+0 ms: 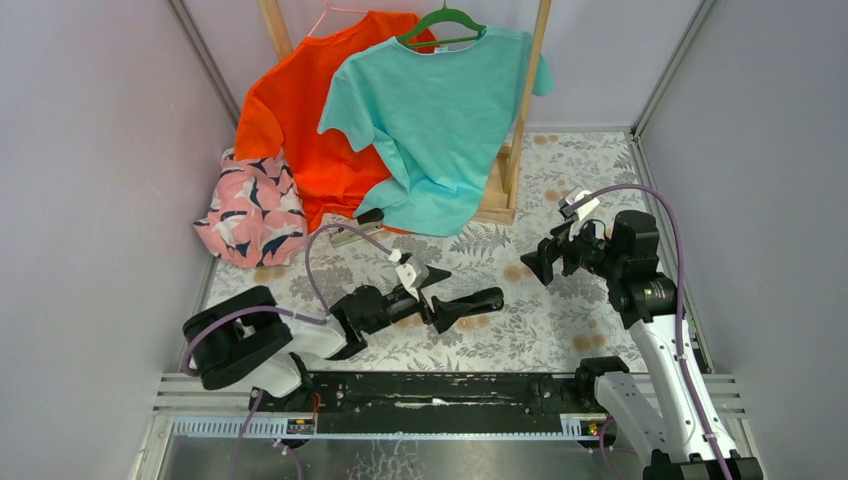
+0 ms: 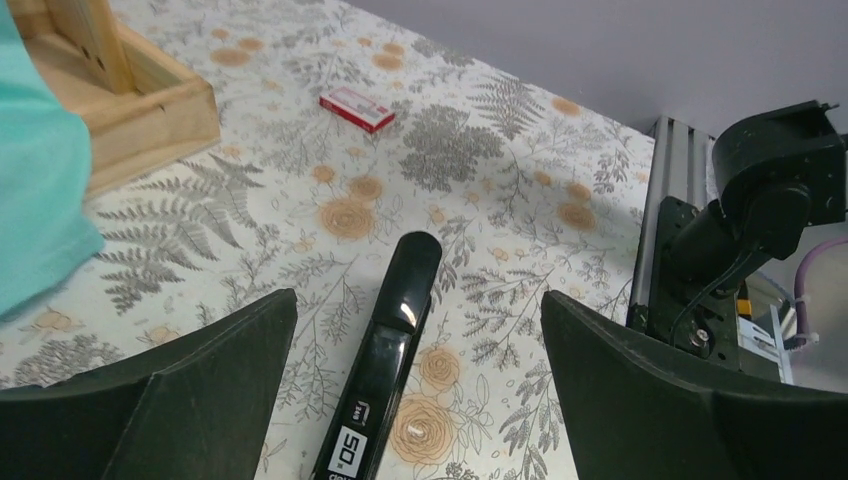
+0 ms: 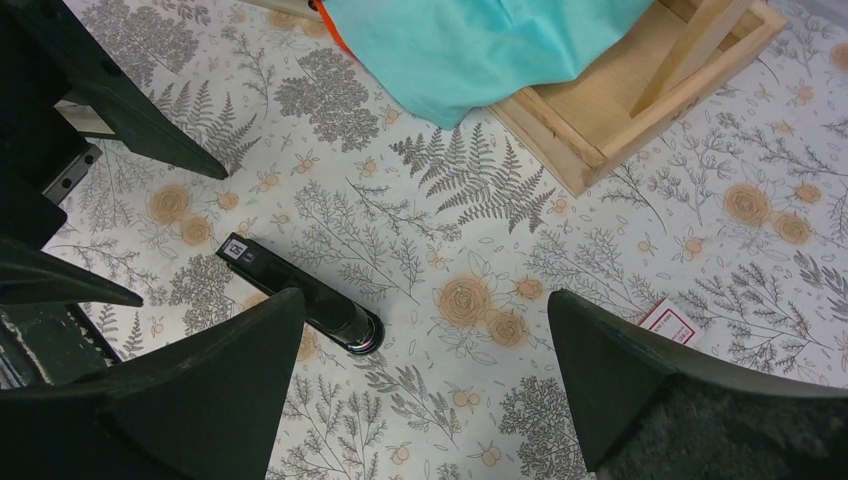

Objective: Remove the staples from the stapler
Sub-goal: Pick up the stapler from the center of the board.

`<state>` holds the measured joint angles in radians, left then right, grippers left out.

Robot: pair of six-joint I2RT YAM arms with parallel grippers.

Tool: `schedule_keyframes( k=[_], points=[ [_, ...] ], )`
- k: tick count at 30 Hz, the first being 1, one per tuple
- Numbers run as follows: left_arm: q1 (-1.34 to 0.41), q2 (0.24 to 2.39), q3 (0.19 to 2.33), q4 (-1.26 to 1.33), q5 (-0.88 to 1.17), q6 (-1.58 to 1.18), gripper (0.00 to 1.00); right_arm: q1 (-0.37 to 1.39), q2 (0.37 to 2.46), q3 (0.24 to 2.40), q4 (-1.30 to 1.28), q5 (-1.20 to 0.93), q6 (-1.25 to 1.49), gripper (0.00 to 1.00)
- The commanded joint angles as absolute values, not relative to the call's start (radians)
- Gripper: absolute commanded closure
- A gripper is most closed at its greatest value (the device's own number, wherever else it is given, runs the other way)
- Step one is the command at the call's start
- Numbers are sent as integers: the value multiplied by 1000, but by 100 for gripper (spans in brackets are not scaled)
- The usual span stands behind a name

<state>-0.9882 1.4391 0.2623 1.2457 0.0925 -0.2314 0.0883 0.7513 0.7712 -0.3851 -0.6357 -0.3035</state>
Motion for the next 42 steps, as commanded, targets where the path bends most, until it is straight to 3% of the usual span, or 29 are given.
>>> schedule_keyframes(
  k=[1,17,32,36,42],
  points=[
    [-977,1536,312,1365,173,-264,2,83,753,815,-385,-608,-312,1],
    [-950,1830,642,935,393,139,28,84,749,811,-382,-612,-314,1],
    [-934,1870,735,812,415,134,46,82,750,809,-382,-607,-319,1],
    [-933,1867,740,821,423,115,56,83,751,810,-385,-607,-324,1],
    [-922,1825,706,864,469,89,86,84,777,816,-431,-656,-384,1]
  ],
)
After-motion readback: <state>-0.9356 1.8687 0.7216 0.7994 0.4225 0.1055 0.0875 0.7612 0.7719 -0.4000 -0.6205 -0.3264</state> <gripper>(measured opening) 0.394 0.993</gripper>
